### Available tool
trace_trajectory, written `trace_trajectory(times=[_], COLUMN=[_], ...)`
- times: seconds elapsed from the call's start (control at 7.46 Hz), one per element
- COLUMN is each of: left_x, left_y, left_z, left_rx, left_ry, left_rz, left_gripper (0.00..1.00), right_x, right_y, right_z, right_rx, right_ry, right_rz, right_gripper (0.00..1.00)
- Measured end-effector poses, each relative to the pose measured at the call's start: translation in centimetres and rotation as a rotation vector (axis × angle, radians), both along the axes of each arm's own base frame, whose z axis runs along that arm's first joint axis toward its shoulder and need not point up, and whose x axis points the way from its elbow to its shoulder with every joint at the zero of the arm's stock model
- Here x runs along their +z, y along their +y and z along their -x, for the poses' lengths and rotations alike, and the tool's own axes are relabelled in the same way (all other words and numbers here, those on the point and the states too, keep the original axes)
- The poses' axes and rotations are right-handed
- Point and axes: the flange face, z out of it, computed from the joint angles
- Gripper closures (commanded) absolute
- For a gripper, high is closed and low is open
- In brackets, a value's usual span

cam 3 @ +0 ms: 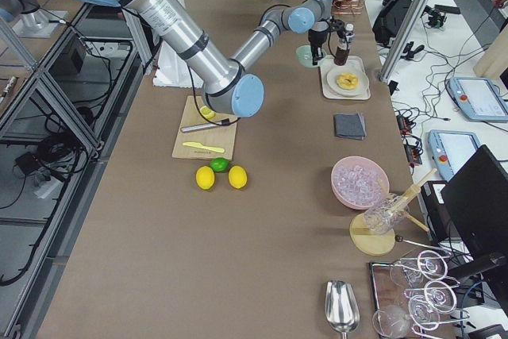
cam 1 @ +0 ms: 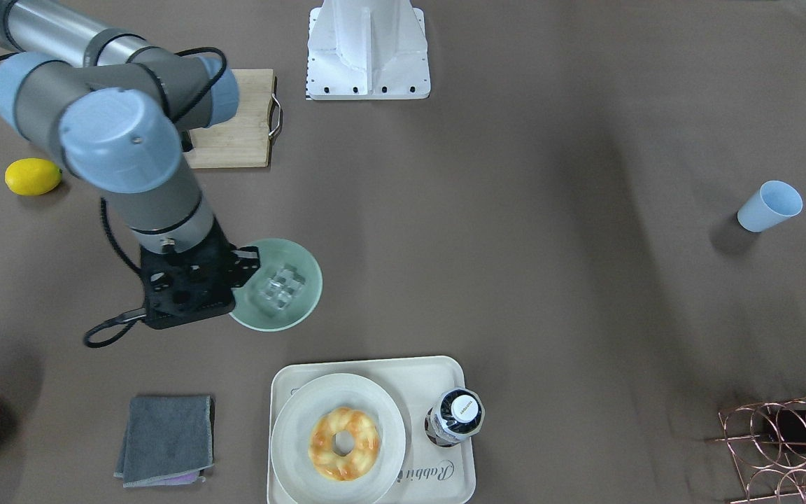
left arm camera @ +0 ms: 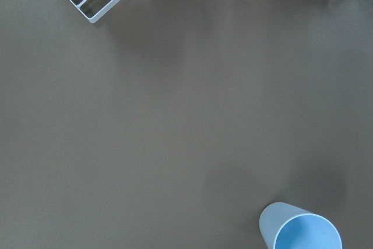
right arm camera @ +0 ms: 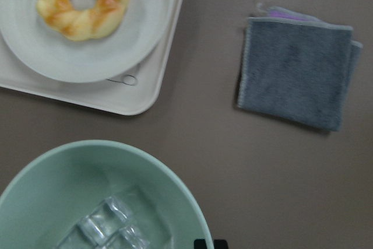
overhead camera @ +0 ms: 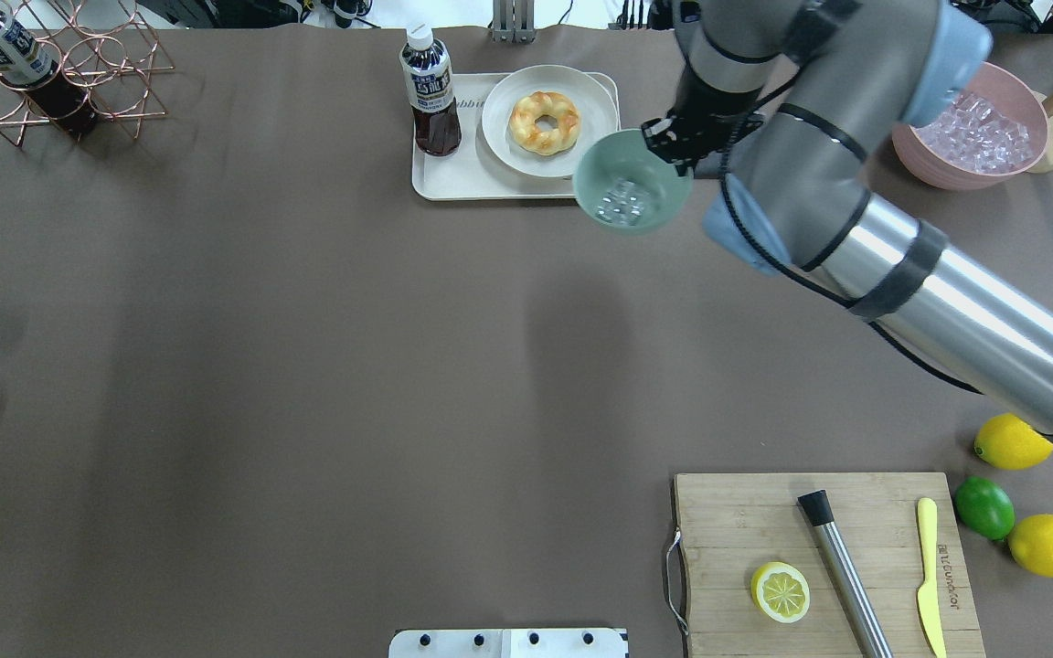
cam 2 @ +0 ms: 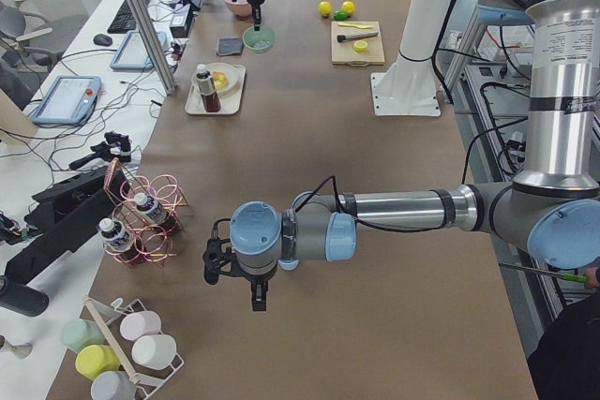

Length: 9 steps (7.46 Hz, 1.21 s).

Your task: Pour ice into bowl

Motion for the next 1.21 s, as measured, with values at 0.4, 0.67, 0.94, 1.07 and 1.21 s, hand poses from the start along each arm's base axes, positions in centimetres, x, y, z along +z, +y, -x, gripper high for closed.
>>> trace_trajectory(times=[0.4,0.67,0.94,1.07,1.21], left_x=[-0.3,-1.3,-2.5,-2.6,-2.2], left_y=[-0.2,0.1,0.4,0.4,0.7], left_z=[0.1,0.1,0.1,0.1,0.1], left_rx=[-0.001,-0.002,-0.001,0.001,0.003], left_ry=[-0.002,-0.001,0.000,-0.002,-0.004], left_rz=[0.001,0.003,0.014,0.015,0.020], left_gripper=[0.03,0.03,0.03,0.03,0.03], right_x=[13.2,20.6,27.3,30.1,32.4], right_y=[-0.6,-0.7,-0.8,-0.4,0.2], right_z=[-14.7,-22.8,-30.1,-33.2,-35.4], right_rx=[-0.111,-0.168,-0.193,-0.192,-0.187], right_ry=[-0.005,-0.033,-0.070,-0.085,-0.097], right_rz=[-0.017,-0.019,-0.016,-0.015,-0.014], right_gripper=[1.00,1.00,1.00,1.00,1.00])
